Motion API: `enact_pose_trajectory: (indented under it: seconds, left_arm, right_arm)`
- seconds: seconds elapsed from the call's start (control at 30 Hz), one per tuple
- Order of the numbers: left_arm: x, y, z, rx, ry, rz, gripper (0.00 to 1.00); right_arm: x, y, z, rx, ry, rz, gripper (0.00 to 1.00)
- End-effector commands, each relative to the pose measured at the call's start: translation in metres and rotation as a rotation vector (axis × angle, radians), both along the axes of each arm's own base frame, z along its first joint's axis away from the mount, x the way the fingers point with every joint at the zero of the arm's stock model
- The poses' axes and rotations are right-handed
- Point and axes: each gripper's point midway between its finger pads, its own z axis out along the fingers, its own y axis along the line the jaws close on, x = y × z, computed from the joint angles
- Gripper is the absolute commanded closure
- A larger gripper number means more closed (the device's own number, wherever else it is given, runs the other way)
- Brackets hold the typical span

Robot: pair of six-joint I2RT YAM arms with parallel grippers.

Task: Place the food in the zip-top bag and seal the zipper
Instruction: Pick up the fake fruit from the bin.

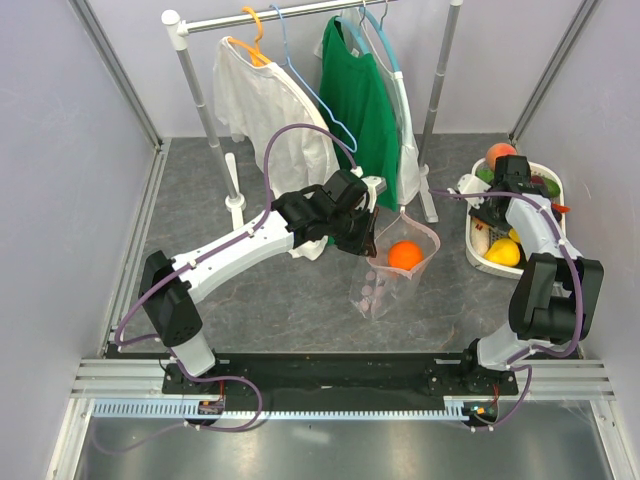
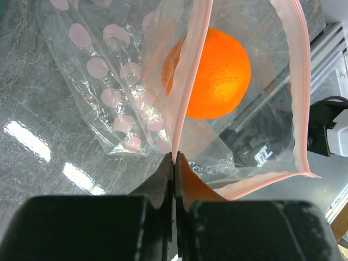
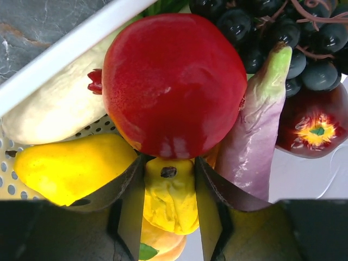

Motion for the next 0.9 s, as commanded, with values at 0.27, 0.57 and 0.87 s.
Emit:
enact_pose_trajectory:
  seconds: [0.27, 0.57, 0.87]
  left_arm:
    - [-0.001, -0.003, 0.015, -0.050, -0.023, -0.021, 0.98]
    - [-0.002, -0.006, 0.016, -0.059, -0.011, -0.025, 0.98]
    - [0.000, -0.006, 0.015, -0.058, -0.012, -0.025, 0.98]
  right_arm:
    - [0.003, -0.019, 0.083, -0.016, -0.171, -0.030, 0.90]
    - [-0.005, 0.065, 0.173, 0.491, -0.333, -0.011, 1.00]
    - [-0.052, 0.186, 0.243, 1.152, -0.234, 0.135, 1.00]
